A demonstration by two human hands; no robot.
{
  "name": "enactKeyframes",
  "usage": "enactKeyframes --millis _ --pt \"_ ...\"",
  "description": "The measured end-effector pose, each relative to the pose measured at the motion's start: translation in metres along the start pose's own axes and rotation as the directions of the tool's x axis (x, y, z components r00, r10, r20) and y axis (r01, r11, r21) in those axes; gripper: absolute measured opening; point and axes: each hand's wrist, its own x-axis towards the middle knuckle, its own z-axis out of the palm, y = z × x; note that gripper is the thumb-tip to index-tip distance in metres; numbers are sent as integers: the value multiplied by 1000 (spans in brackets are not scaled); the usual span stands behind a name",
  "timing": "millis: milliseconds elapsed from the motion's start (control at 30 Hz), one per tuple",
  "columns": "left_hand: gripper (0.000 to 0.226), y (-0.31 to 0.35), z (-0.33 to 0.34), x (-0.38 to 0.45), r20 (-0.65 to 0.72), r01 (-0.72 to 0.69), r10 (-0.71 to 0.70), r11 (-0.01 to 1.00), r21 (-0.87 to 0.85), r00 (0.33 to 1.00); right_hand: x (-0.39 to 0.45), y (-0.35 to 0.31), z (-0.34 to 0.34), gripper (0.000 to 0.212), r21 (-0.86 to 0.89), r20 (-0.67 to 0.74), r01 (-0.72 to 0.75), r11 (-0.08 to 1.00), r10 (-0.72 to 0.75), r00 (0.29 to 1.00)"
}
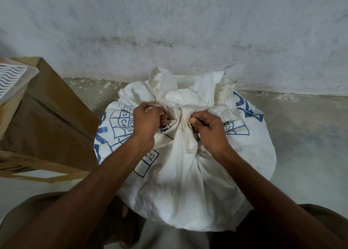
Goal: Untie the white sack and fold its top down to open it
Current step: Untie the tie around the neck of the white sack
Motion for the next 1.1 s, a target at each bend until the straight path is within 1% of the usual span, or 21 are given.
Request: enactKeyframes --millis 67,100,133,200,233,267,300,333,367,400,467,567,600,633,700,767,867,933,1000,1033,1100 --pt "33 -4 -2 0 -73 -132 149 971 201 986 0 0 2 13 -12 0 3 1000 -3 1000" --pt "38 -5 -1 -2 -57 -179 205 937 299 977 1 0 3 13 -19 -5 2 1000 -2 1000" --pt "37 -5 0 -4 -2 -212 229 905 369 973 1 0 3 13 -34 -8 4 999 -4 1000" --pt "27 -9 2 -8 175 -292 236 827 481 956 0 0 3 12 -70 -9 32 997 -32 999" --pt "24 -12 3 -11 261 -359 252 747 559 932 0 0 4 11 -85 -11 51 995 -52 999" --pt "24 -15 3 -13 338 -448 296 637 628 894 -1 0 3 9 -109 -16 69 992 -71 997" --pt "28 -17 4 -15 401 -533 352 514 672 846 -1 0 4 7 -134 -21 92 987 -96 995" --pt "32 -21 3 -15 445 -590 398 417 691 803 -3 -2 4 5 -168 -27 117 979 -123 992" --pt "36 -23 2 -15 471 -619 419 366 695 777 -4 -5 5 4 -191 -30 146 971 -155 988" --pt "40 -24 1 -13 480 -623 414 359 695 774 -6 -9 6 4 -209 -34 167 964 -177 984" --pt "46 -26 0 -7 473 -614 402 386 689 784 -10 -23 4 7 -206 -47 194 959 -208 977" --pt "45 -28 0 -4 479 -625 413 385 679 775 -18 -44 -6 28 -289 -67 259 921 -290 955" --pt "45 -28 0 -5 489 -631 410 381 675 770 -22 -49 -10 32 -281 -62 257 925 -285 956" --pt "45 -28 0 -6 501 -638 404 373 673 765 -27 -52 -12 30 -227 -60 245 943 -265 962" --pt "46 -28 -3 -6 516 -643 391 366 672 762 -40 -59 -18 15 -139 -69 208 968 -219 973" --pt "46 -28 -8 -5 516 -639 384 365 677 766 -54 -73 -22 3 -103 -96 229 968 -239 966" --pt "48 -29 -14 -9 523 -633 364 344 693 771 -76 -96 -22 4 20 -119 263 965 -259 959" --pt "44 -29 -19 -19 566 -663 347 350 662 748 -93 -108 -14 5 61 -93 256 965 -250 964" --pt "33 -27 -26 -32 580 -684 364 420 596 729 -106 -121 -4 8 90 -69 259 962 -253 965" --pt "34 -23 -31 -40 566 -686 394 491 536 724 -111 -128 1 8 108 -65 267 958 -262 963" --pt "43 -10 -40 -61 508 -676 475 650 348 718 -117 -142 10 9 124 -65 297 947 -291 955"
